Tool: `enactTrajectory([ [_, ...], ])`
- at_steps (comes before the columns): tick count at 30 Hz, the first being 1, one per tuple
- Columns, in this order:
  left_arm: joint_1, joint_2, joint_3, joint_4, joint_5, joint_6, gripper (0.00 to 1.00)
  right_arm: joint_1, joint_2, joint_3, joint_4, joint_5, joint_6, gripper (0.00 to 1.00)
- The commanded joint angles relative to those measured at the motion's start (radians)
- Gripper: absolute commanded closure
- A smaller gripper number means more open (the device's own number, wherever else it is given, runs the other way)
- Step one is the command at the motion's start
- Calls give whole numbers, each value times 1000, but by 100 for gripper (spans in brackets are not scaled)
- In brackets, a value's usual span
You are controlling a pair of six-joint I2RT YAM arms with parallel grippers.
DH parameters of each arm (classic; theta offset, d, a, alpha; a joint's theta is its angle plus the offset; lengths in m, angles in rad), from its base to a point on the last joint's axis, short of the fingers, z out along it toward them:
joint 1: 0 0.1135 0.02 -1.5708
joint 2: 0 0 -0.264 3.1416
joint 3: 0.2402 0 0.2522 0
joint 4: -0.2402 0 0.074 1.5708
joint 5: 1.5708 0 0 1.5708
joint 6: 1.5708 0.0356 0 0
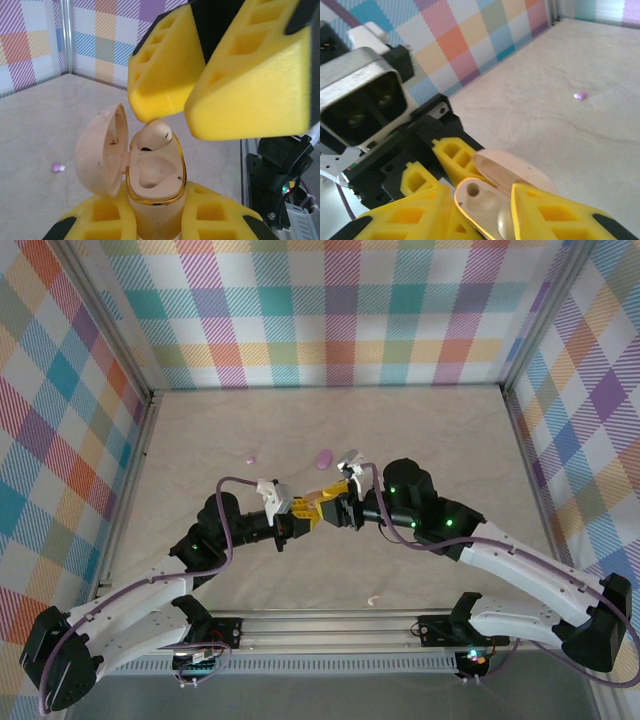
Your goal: Insert wireless bluetooth earbuds into charging case
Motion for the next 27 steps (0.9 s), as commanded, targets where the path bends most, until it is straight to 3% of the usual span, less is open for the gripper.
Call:
enactTrajectory([
  [1,1,-10,16,23,-37,34,100,-9,-10,51,-148,75,53,62],
  [10,1,14,-33,1,-71,59,100,-18,-66,144,-437,272,187,57],
  [15,2,-9,-69,-15,-85,65,100,-23,-145,108,-650,385,305,57],
  [20,1,-29,-87,-38,-73,79,100,-12,-131,-42,-762,242,336,67],
  [27,2,-46,-91,-71,-60,95,100,170,-9,-284,-668,182,515,64],
])
